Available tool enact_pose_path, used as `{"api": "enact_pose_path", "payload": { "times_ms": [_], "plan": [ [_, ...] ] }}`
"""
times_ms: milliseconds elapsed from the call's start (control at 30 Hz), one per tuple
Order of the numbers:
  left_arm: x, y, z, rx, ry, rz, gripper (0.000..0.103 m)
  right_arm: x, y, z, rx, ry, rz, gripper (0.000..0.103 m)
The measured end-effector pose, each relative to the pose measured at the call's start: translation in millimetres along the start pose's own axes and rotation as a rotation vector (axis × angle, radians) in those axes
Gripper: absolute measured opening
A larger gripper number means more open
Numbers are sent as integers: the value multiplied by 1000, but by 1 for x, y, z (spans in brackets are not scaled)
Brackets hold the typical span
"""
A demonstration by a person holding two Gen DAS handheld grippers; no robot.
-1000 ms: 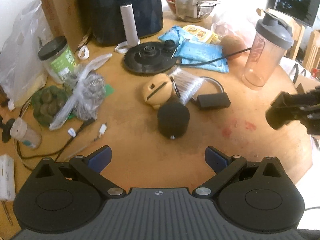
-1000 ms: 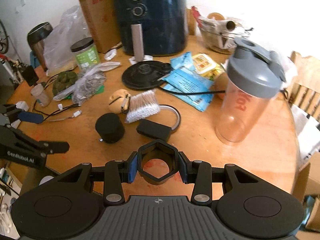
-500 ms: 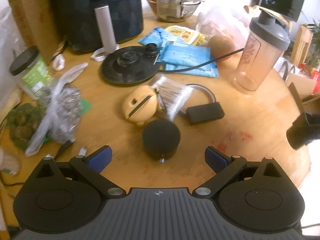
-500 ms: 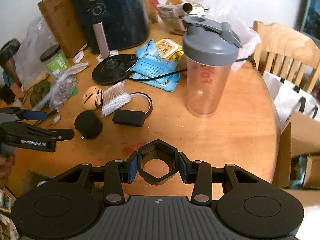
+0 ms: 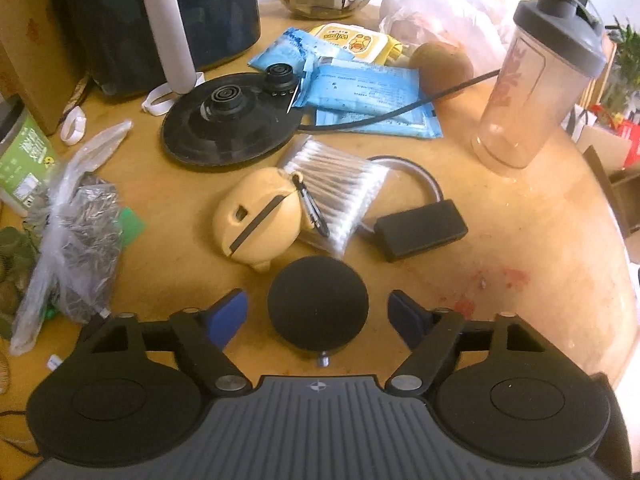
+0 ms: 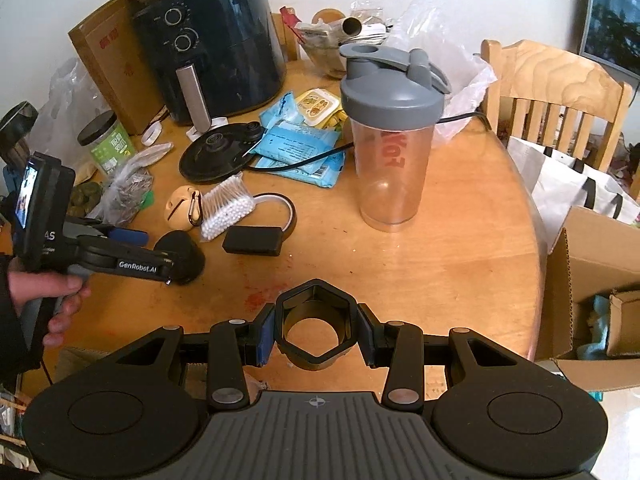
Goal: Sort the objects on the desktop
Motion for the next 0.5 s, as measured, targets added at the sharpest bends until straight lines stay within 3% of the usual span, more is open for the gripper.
{"api": "enact_pose_path", "payload": {
  "times_ms": [67,233,500],
  "plan": [
    [-2,1,-1,-8,10,0,56,1,-2,-2,-9,-2,-2,44],
    [-5,1,-6,-43,61,-18,56,-1,-10,-7,-22,-10,2,45],
    [-10,1,-5,-64,64,-26,56,-2,-15,-9,-32,-7,4,45]
  ]
}}
Point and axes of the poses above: each gripper's, at about its wrist camera, not at the fingertips, and x roughly against the way its jaws point, z to its left, y to its top, the point moved 9 cm from there along -x, roughly the way its jaws point, and after that the axes turned 14 degrees about z, right-handed, at the moved point
